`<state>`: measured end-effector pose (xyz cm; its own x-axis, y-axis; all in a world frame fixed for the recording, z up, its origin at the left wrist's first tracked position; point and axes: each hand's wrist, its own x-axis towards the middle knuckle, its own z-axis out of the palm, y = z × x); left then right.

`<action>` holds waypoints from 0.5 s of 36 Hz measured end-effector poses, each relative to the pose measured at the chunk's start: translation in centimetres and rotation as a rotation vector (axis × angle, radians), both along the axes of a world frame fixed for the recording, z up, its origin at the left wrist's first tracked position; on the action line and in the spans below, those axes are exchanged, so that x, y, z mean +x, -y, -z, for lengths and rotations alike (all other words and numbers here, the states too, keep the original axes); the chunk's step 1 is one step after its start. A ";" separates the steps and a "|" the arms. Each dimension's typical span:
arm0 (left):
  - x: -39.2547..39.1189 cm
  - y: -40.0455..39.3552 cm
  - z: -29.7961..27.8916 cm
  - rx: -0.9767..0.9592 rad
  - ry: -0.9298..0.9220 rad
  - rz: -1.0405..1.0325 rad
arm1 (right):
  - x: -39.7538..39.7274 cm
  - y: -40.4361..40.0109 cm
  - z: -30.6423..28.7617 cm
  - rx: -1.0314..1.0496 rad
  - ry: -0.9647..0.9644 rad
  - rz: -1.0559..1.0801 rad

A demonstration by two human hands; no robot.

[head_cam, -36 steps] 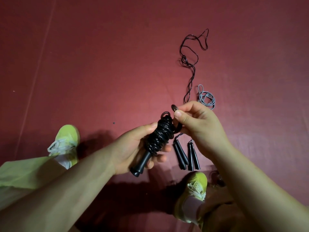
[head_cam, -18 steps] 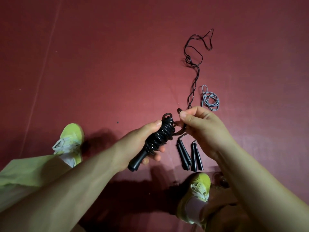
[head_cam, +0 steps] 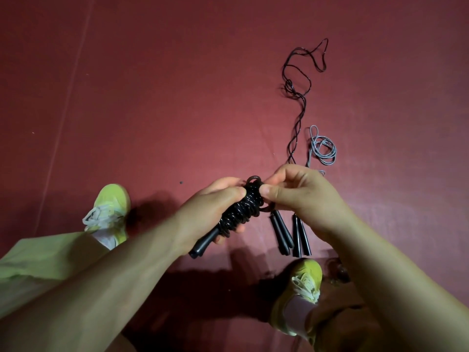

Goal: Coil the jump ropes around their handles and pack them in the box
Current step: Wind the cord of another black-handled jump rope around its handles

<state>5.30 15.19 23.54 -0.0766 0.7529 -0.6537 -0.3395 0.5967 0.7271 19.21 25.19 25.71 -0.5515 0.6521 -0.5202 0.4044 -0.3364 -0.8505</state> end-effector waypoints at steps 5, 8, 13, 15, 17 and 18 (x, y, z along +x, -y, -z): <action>0.3 0.1 0.0 0.011 -0.071 0.019 | -0.1 0.2 0.2 0.005 0.046 0.032; 0.4 0.2 -0.2 0.029 -0.101 0.053 | -0.1 0.3 0.3 0.030 0.044 0.060; 0.6 0.1 -0.3 0.029 -0.204 0.140 | 0.1 0.5 0.9 0.040 0.074 0.048; 0.7 0.3 -0.2 0.032 -0.245 0.178 | 0.1 0.5 1.1 0.004 0.092 0.028; 0.8 0.5 -0.2 0.049 -0.286 0.200 | 0.2 0.4 1.3 -0.029 0.111 0.004; 0.8 0.6 -0.3 0.059 -0.303 0.206 | 0.2 0.3 1.4 -0.039 0.122 -0.009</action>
